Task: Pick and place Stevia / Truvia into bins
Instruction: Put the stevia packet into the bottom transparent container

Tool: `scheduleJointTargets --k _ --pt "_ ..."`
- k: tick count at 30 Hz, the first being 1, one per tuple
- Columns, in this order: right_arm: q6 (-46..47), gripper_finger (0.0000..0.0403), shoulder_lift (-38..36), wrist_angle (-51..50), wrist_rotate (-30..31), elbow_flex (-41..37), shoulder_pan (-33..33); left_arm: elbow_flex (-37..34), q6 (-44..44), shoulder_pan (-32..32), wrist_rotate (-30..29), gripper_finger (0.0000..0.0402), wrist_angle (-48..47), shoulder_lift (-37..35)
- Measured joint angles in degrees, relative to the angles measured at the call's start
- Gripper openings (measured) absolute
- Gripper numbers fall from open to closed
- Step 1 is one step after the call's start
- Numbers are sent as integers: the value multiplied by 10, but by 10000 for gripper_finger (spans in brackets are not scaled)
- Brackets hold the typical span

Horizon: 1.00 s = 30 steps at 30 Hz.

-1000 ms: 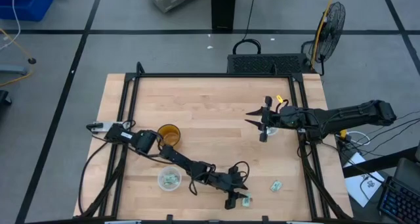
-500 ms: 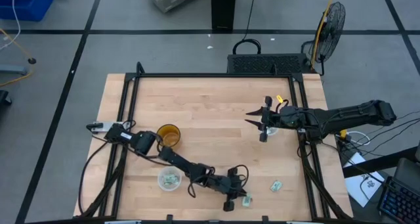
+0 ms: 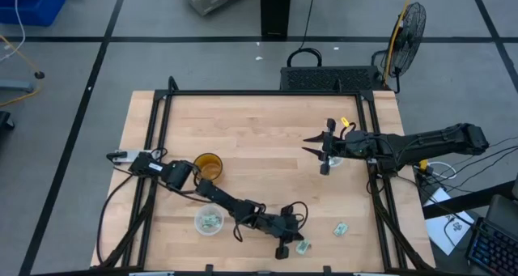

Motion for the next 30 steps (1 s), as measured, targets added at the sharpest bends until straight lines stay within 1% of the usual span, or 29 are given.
scheduleJointTargets --k 2,5,8,10,12,15,19,22,24,25,27,30 --pt "0 105 0 0 0 0 0 0 8 -2 4 3 -19 -21" --pt "0 107 0 0 0 0 0 1 32 -7 3 3 -85 -62" --pt "0 107 0 0 0 0 0 1 63 -14 4 3 -191 -112" --pt "0 105 0 0 0 0 0 1 77 -18 10 3 -277 -153" --pt "0 105 0 0 0 0 0 1 73 -23 13 2 -383 -195" --pt "0 106 0 0 0 0 0 1 35 -36 10 2 -543 -255" --pt "0 107 0 0 0 0 0 1 -65 -63 0 2 -704 -328" --pt "0 105 0 0 0 0 0 1 -145 -91 -43 2 -804 -352" --pt "0 106 0 0 0 0 0 0 -193 -110 -83 3 -833 -355" --pt "0 106 0 0 0 0 0 -2 -208 -118 -101 4 -829 -355" --pt "0 107 0 0 0 0 0 -7 -214 -131 -126 10 -791 -350" --pt "0 106 0 0 0 0 0 -22 -206 -134 -124 23 -709 -332"
